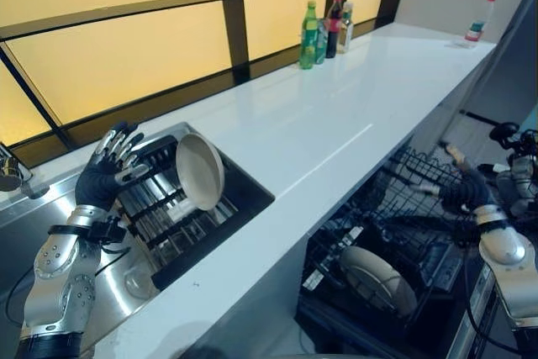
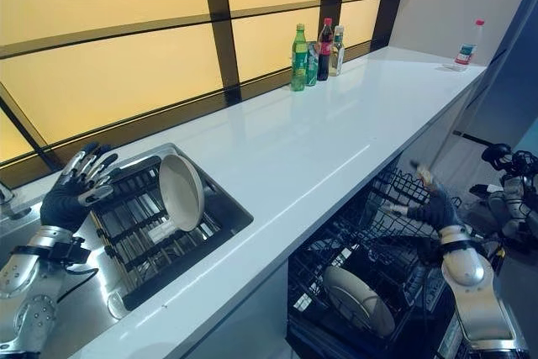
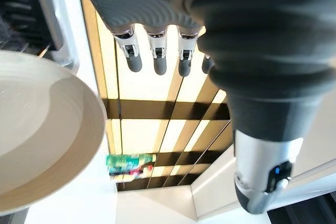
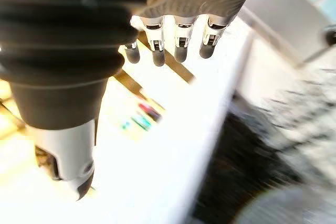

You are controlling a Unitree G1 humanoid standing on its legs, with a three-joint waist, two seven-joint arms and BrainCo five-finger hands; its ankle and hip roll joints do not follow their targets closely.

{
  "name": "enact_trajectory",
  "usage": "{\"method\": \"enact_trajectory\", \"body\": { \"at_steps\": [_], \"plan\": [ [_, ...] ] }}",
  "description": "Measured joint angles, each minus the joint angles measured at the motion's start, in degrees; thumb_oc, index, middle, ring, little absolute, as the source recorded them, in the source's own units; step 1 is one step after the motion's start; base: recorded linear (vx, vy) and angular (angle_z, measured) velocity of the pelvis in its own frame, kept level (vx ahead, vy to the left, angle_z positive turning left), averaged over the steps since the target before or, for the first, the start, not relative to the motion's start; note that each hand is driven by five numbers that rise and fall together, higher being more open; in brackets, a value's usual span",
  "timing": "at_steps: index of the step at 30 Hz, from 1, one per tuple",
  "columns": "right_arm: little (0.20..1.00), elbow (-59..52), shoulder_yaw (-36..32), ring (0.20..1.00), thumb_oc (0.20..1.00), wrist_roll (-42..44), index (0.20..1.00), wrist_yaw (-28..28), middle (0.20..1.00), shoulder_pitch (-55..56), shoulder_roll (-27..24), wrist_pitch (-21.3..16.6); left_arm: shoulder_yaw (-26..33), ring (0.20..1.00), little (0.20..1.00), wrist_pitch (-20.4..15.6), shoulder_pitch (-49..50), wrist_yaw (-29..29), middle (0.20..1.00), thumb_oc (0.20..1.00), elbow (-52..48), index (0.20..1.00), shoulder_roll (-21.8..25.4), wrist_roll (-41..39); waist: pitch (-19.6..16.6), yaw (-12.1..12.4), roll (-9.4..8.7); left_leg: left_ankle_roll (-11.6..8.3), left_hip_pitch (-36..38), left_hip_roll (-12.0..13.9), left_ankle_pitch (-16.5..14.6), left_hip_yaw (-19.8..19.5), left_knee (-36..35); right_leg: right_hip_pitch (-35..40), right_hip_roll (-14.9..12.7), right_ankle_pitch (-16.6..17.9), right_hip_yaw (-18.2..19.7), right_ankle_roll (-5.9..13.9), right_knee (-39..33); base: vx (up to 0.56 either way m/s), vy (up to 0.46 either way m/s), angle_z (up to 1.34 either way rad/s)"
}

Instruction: Pick up plates and place into dishwasher.

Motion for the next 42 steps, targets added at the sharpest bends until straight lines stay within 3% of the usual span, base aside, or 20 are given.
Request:
{"method": "enact_trajectory", "body": {
  "at_steps": [5, 8, 9, 10, 11, 12, 13, 14, 18, 19, 25, 30, 34, 39, 42],
  "plan": [
    [1.000, -1.40, 0.05, 1.000, 1.000, 2.00, 1.000, -2.06, 1.000, -0.83, -0.01, -3.53, 0.08, 1.000, 1.000, -1.60, 0.03, 2.67, 1.000, 1.000, 0.01, 1.000, -0.62, 3.79, 0.03, 0.73, 0.39, -0.32, -1.46, -0.82, -0.71, -1.54, 3.55, -0.56, -0.44, -0.25, 0.77, -0.34, 0.40, -0.04, -0.031, 0.01],
    [1.000, -1.45, 0.59, 1.000, 1.000, 2.12, 1.000, -2.14, 1.000, -1.56, 0.22, -3.72, 0.10, 1.000, 1.000, -3.61, 0.89, 4.60, 1.000, 1.000, 0.94, 1.000, -1.85, 10.03, 1.18, 2.90, -0.22, -0.28, -3.74, -3.01, -0.70, -7.98, 8.86, -1.37, -1.65, 0.11, 4.06, -0.90, 0.36, 0.02, 0.068, -0.34],
    [1.000, -1.46, 0.92, 1.000, 1.000, 2.26, 1.000, -2.25, 1.000, -1.83, 0.02, -3.80, 0.12, 1.000, 1.000, -4.22, 1.77, 5.75, 1.000, 1.000, 1.12, 1.000, -1.87, 12.31, 1.69, 3.20, -0.84, 1.45, -4.57, -3.90, -1.20, -9.48, 9.99, -1.81, -2.08, 0.08, 4.87, -0.84, 0.11, 0.06, 0.054, -0.63],
    [1.000, -1.57, 0.94, 1.000, 1.000, 2.64, 1.000, -2.42, 1.000, -2.40, -0.11, -3.97, 0.28, 1.000, 1.000, -5.27, 2.94, 6.94, 1.000, 1.000, 1.07, 1.000, -1.79, 14.25, 1.07, 3.72, 0.19, 4.00, -5.30, -3.96, -2.11, -10.80, 8.34, -3.19, -1.93, -0.13, 5.05, -0.54, -0.13, 0.03, 0.088, -0.76],
    [1.000, -1.34, 0.97, 1.000, 1.000, 3.26, 1.000, -2.91, 1.000, -3.92, -0.33, -4.31, 0.95, 1.000, 1.000, -6.27, 3.28, 8.99, 1.000, 1.000, 1.39, 1.000, -1.86, 18.19, 0.94, 5.38, 3.34, 2.35, -6.15, -1.03, -3.23, -9.03, 6.47, -6.09, 0.08, -0.84, 4.14, 0.02, 4.96, 0.01, 0.122, -0.78],
    [1.000, -1.10, 1.47, 1.000, 1.000, 3.88, 1.000, -3.17, 1.000, -4.17, -0.18, -4.24, 1.02, 1.000, 1.000, -6.59, 3.46, 11.40, 1.000, 1.000, 1.76, 1.000, -0.88, 22.02, 1.57, 6.31, 4.22, 2.13, -6.15, 0.42, -2.92, -7.26, 6.25, -10.48, 0.47, -7.81, 3.36, -1.26, 20.78, 0.01, 0.129, -0.48],
    [1.000, -1.15, 1.91, 1.000, 1.000, 4.49, 1.000, -3.28, 1.000, -3.92, -0.39, -4.24, 0.94, 1.000, 1.000, -6.86, 3.50, 13.71, 1.000, 1.000, 2.20, 1.000, 2.11, 26.10, 2.05, 5.72, 2.42, 1.88, -5.82, -0.49, -2.50, -7.55, 5.82, -11.19, -0.37, -15.46, 2.67, -0.78, 29.41, 0.01, 0.137, -0.21],
    [1.000, -1.07, 2.30, 1.000, 1.000, 5.01, 1.000, -3.42, 1.000, -4.22, -0.68, -4.34, 1.07, 1.000, 1.000, -7.31, 3.33, 15.98, 1.000, 1.000, 3.31, 1.000, 5.88, 30.06, 1.92, 5.06, -0.36, 0.95, -5.75, -2.01, -2.12, -7.79, 5.36, -10.51, -1.66, -20.22, 2.87, -2.62, 28.33, 0.01, 0.130, 0.14],
    [1.000, -0.96, 2.60, 1.000, 1.000, 7.54, 1.000, -4.67, 1.000, -4.50, -2.51, -4.50, 0.34, 1.000, 1.000, -7.39, 2.63, 25.32, 1.000, 1.000, 9.42, 1.000, 14.50, 46.67, 0.84, 3.85, 0.34, 0.58, -6.17, -0.95, -0.48, -8.96, 4.81, -8.14, 0.20, -16.37, 2.82, -1.82, 22.17, 0.03, 0.133, -0.07],
    [1.000, -1.00, 2.65, 1.000, 1.000, 7.83, 1.000, -4.74, 1.000, -4.48, -2.84, -4.62, 0.21, 1.000, 1.000, -7.30, 2.28, 27.56, 1.000, 1.000, 10.50, 1.000, 16.50, 50.82, 0.68, 3.33, 0.60, -0.40, -6.11, -1.08, -0.40, -8.69, 4.57, -8.38, 0.07, -15.98, 3.06, -1.49, 21.75, 0.05, 0.121, -0.12],
    [1.000, -0.90, 4.84, 1.000, 1.000, 8.93, 1.000, -5.10, 1.000, -4.26, -3.33, -5.23, -3.48, 1.000, 1.000, -6.75, -1.46, 36.64, 1.000, 1.000, 13.76, 1.000, 24.93, 65.23, -0.71, 1.62, 0.99, 0.90, -6.10, -2.04, 0.34, -7.22, 3.15, -8.00, -0.57, -13.43, 3.82, -0.17, 18.25, 0.08, 0.092, -0.09],
    [1.000, -0.58, 4.86, 1.000, 1.000, 11.38, 1.000, -4.54, 1.000, -3.96, -6.20, -5.57, -7.52, 1.000, 1.000, -5.64, -3.64, 41.66, 1.000, 1.000, 15.23, 1.000, 25.69, 70.60, -2.35, -0.30, 2.75, 1.27, -5.88, -2.05, 0.57, -7.06, 2.39, -5.94, -0.15, -10.95, 3.97, 0.35, 13.97, 0.10, 0.075, 0.00],
    [1.000, 1.09, 4.85, 1.000, 1.000, 12.45, 1.000, -4.25, 1.000, -3.83, -6.50, -5.55, -10.48, 1.000, 1.000, -5.37, -4.21, 43.99, 1.000, 1.000, 15.40, 1.000, 25.74, 75.52, -2.48, -0.61, 2.90, 1.35, -5.07, -1.78, 0.62, -5.85, 1.48, -4.93, 0.28, -10.10, 4.74, 0.34, 12.24, 0.11, 0.069, -0.13],
    [1.000, 1.35, 4.75, 1.000, 1.000, 13.35, 1.000, -3.42, 1.000, -2.68, -6.82, -5.55, -14.79, 1.000, 1.000, -5.96, -4.25, 44.19, 1.000, 1.000, 15.39, 1.000, 26.09, 80.53, -2.42, -2.06, 2.89, 1.65, -5.02, -2.02, 0.83, -5.31, 0.96, -5.19, 0.12, -9.93, 5.25, 0.83, 12.01, 0.10, 0.086, -0.05],
    [1.000, 1.54, 4.66, 1.000, 1.000, 13.45, 1.000, -2.98, 1.000, -1.52, -7.21, -5.56, -19.05, 1.000, 1.000, -7.21, -4.49, 40.66, 1.000, 1.000, 15.41, 1.000, 28.21, 81.84, -1.72, -3.20, 2.99, 1.82, -5.04, -2.29, 0.94, -4.78, 0.93, -5.31, -0.17, -9.72, 5.50, 0.99, 11.99, 0.07, 0.094, -0.05]
  ]
}}
